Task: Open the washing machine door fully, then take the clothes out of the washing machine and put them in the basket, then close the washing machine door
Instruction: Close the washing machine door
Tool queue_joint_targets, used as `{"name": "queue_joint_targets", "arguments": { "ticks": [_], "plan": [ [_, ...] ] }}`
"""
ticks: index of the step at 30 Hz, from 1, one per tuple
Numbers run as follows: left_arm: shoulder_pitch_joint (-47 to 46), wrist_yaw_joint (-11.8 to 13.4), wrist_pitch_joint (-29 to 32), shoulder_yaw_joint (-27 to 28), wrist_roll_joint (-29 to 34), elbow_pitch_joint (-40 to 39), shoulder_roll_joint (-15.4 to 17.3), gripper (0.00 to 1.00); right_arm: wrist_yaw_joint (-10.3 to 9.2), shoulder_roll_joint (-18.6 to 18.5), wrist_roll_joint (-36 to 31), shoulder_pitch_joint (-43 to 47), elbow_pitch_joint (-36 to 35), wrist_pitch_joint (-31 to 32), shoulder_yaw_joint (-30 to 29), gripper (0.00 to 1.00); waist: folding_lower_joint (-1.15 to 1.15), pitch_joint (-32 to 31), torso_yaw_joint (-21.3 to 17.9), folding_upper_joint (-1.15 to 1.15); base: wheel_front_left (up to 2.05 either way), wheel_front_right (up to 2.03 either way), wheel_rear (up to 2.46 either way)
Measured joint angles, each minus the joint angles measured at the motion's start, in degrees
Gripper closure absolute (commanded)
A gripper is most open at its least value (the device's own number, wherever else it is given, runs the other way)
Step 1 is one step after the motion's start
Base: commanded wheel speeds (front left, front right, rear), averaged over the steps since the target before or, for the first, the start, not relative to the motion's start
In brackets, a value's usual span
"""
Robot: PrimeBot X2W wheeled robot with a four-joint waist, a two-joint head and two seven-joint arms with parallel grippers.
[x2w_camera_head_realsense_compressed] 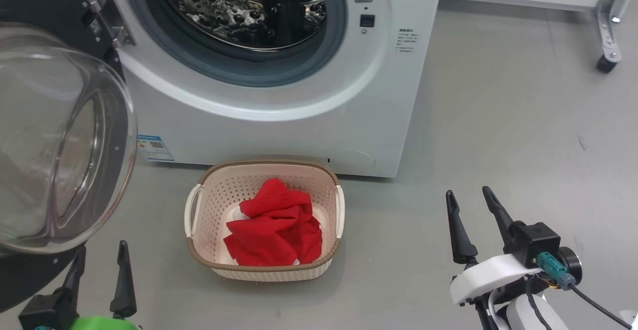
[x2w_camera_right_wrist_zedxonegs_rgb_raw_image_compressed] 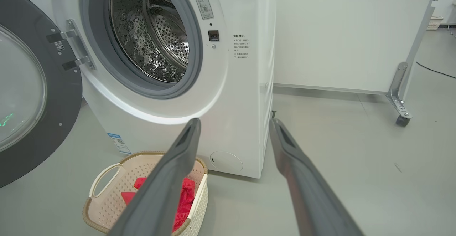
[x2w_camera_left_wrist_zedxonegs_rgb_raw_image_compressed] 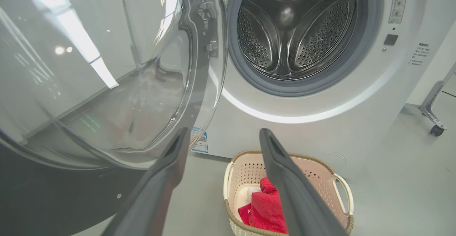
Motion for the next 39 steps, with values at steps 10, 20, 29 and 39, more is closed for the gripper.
{"name": "queue_joint_targets", "arguments": {
  "ticks": [10, 20, 29, 39],
  "plan": [
    [-0.02, 1.25, 0.01, 1.87, -0.97, 2.08, -0.13, 0.00, 1.01, 0.00, -0.58, -1.23, 2.05, 0.00, 2.20, 0.00, 0.00, 0.56, 7.32, 0.00, 0.00, 0.00, 0.00],
    [-0.79, 1.23, 0.01, 0.87, -1.93, 4.66, -0.26, 0.00, 1.53, -0.04, -1.14, -2.41, 3.13, 0.00, 2.77, 0.00, 0.00, 1.13, 15.01, 0.00, 0.00, 0.00, 0.00],
    [-1.01, 2.26, 0.01, 4.43, -4.50, 4.74, -0.42, 0.00, 3.21, -0.10, -1.13, -4.66, 5.11, 0.00, 7.42, 0.00, 0.00, 1.10, 20.17, 0.00, 0.00, 0.00, 0.00],
    [-0.88, 3.18, 0.01, 5.92, -6.28, 4.58, -0.47, 0.00, 4.03, -0.18, -1.13, -6.44, 7.17, 0.00, 10.39, 0.00, 0.00, 1.33, 21.04, 0.00, 0.00, 0.00, 0.00]
  ]
}}
